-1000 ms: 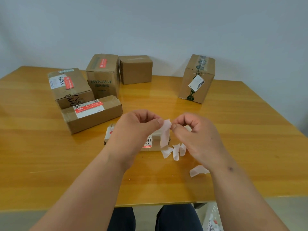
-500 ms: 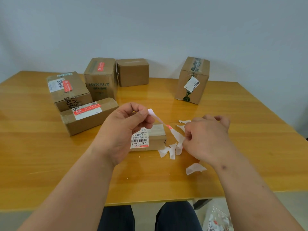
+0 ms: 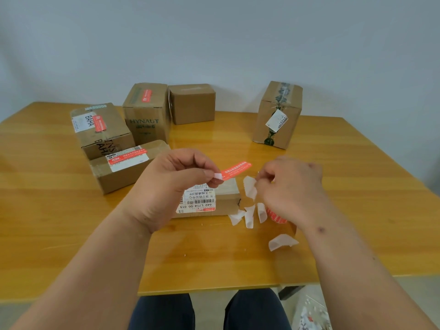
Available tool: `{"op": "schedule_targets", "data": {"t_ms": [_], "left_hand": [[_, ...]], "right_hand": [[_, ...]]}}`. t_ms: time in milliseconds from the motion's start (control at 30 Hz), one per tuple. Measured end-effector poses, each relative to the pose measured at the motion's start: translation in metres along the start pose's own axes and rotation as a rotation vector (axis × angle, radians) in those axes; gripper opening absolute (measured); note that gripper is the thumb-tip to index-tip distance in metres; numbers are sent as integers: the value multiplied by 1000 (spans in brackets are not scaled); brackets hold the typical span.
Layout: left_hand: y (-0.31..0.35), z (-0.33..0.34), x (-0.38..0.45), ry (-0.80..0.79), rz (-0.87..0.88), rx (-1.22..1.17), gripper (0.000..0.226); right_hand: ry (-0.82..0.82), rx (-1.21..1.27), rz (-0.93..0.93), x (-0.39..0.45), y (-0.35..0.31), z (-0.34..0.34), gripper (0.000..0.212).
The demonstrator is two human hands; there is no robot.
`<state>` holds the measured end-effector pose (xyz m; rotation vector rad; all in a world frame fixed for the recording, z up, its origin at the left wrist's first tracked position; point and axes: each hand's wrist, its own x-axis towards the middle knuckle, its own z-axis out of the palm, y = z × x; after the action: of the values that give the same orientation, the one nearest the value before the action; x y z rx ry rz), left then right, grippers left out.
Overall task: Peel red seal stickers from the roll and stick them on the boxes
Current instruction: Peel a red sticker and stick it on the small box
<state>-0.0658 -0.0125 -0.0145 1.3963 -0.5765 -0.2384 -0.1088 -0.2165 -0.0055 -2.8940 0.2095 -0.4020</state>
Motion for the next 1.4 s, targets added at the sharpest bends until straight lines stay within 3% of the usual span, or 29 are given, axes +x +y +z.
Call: {"op": "schedule_targets", "data": {"t_ms": [67, 133, 333, 433, 533, 633, 700, 767, 867, 967, 1033, 1167, 1400], "left_hand": [[-1, -2, 0, -8, 9, 22, 15], [-2, -3, 0, -20, 12, 47, 18], [-5, -6, 1, -30, -18, 93, 23], [-6, -6, 1, -39, -38, 103, 27], [-6, -8, 3, -39, -56, 113, 31], [-8, -8, 4, -20, -45, 134, 32], [-8, -6, 4, -9, -42, 165, 18], [-8, -6, 4, 1, -52, 190, 15], [-2, -9, 2, 24, -83, 271, 21], [4, -15, 3, 68, -155, 443, 28], [7, -18, 5, 104, -182, 513, 22], [14, -25, 8, 144, -236, 564, 9], [16, -36, 17, 186, -334, 474, 8]], "right_hand": [[-23, 63, 20, 1, 0, 1, 20], [-60, -54, -8, 1, 2, 4, 18], [-126, -130, -3, 2, 4, 7, 33], [-138, 84, -6, 4, 0, 8, 21], [-147, 352, 83, 3, -4, 1, 34], [-140, 802, 253, 7, -12, -4, 32], [-270, 1101, 328, 8, -20, -4, 22], [-379, 1194, 278, 5, -24, 1, 22], [-373, 1168, 183, 4, -28, 6, 4], [-307, 1054, 166, 9, -32, 7, 14], [-286, 965, 141, 12, -37, 7, 13], [-234, 845, 90, 20, -49, 10, 9], [-192, 796, 36, 29, -57, 13, 15]]}}
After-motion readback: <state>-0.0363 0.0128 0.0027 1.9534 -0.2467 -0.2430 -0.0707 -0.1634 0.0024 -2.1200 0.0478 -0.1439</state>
